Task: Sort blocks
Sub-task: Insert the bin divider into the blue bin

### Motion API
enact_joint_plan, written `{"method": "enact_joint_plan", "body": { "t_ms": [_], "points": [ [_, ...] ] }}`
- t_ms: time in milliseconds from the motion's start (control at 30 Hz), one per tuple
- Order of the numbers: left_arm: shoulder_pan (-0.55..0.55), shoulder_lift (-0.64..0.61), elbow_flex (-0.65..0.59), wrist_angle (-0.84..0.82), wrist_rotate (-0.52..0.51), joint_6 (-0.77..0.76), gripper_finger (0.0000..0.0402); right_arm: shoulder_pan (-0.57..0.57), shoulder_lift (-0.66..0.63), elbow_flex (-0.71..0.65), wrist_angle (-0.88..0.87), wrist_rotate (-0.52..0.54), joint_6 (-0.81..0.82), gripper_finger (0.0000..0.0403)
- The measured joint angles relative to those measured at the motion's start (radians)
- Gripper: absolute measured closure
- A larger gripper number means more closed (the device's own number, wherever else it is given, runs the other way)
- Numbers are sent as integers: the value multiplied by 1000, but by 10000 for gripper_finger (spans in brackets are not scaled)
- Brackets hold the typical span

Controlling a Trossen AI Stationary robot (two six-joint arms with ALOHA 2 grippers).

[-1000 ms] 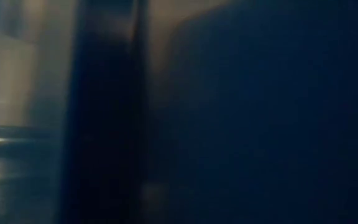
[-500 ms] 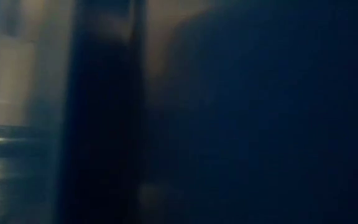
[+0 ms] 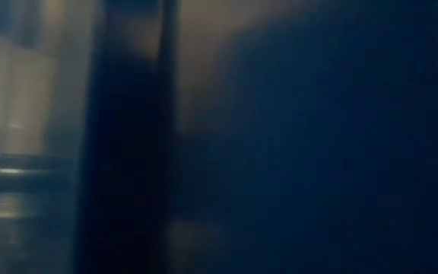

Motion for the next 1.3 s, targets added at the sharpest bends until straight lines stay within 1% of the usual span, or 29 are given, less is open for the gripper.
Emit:
{"method": "enact_joint_plan", "body": {
  "t_ms": [100, 133, 200, 267, 333, 433, 500, 567, 700, 800, 900, 1033, 1167, 1300],
  "points": [
    [2, -36, 1, -40, -112, 0, 296, -34, -3, 47, 54, 114, -78, 264],
    [5, -43, 1, -53, -151, 0, 296, -59, 0, 56, 81, 125, -118, 264],
    [10, -59, 1, -83, -222, 0, 296, -123, 0, 62, 163, 99, -235, 273],
    [16, -72, 1, -104, -261, 0, 296, -203, -1, 56, 269, 29, -383, 290],
    [21, -78, 1, -124, -279, 0, 296, -287, 5, 42, 354, -63, -537, 312],
    [21, -81, 1, -173, -289, -2, 296, -402, 17, 31, 401, -166, -708, 350],
    [21, -81, 1, -206, -294, -4, 296, -472, 23, 21, 401, -222, -765, 377],
    [19, -81, 1, -236, -295, -16, 296, -533, 32, -2, 403, -314, -815, 395],
    [18, -80, 1, -275, -295, -40, 296, -603, 55, -53, 394, -514, -884, 393],
    [18, -80, 1, -301, -295, -55, 296, -614, 61, -73, 339, -605, -905, 397],
    [18, -80, 0, -315, -295, -59, 296, -601, 56, -73, 265, -614, -894, 401],
    [18, -81, -20, -306, -299, -74, 296, -565, 48, -73, 163, -595, -875, 402],
    [18, -83, -27, -300, -299, -81, 296, -540, 44, -72, 120, -546, -890, 402],
    [18, -86, -29, -283, -298, -74, 296, -532, 32, -47, 127, -429, -878, 402]
  ]
}}
